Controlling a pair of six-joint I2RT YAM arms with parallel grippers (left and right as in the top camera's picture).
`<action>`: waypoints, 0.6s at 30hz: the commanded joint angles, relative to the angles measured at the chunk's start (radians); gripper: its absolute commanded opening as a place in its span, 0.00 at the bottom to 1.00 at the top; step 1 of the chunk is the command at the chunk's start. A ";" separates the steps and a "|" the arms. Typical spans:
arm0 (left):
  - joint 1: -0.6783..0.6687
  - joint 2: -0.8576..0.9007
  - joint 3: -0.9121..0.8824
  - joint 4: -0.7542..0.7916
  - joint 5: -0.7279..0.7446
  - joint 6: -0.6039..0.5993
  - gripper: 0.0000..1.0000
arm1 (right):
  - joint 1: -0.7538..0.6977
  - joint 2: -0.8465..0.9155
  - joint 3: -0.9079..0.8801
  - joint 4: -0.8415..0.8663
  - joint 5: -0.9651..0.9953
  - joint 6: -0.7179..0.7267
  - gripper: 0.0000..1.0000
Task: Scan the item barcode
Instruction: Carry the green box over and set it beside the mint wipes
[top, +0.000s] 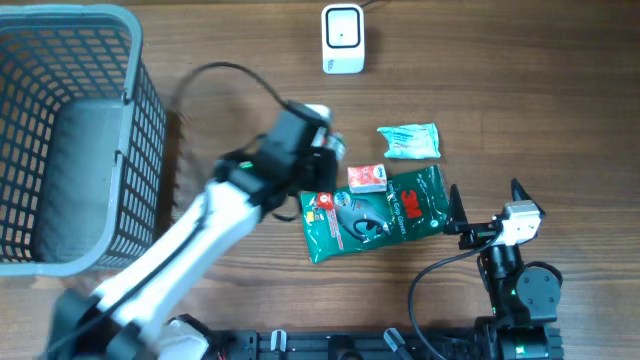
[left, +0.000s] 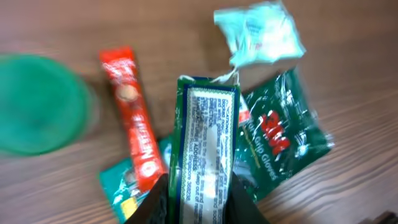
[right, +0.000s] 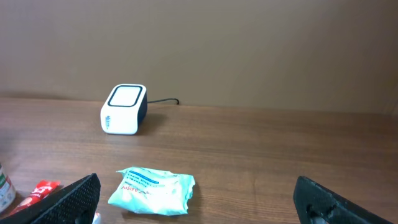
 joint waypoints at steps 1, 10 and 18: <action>-0.071 0.172 0.000 0.134 0.005 -0.040 0.15 | 0.001 -0.006 -0.001 0.002 -0.008 -0.012 1.00; -0.085 0.349 0.000 0.576 -0.093 -0.635 0.17 | 0.000 -0.006 -0.001 0.002 -0.008 -0.012 1.00; -0.135 0.454 0.000 0.776 -0.309 -1.274 0.26 | 0.000 -0.006 -0.001 0.002 -0.008 -0.012 1.00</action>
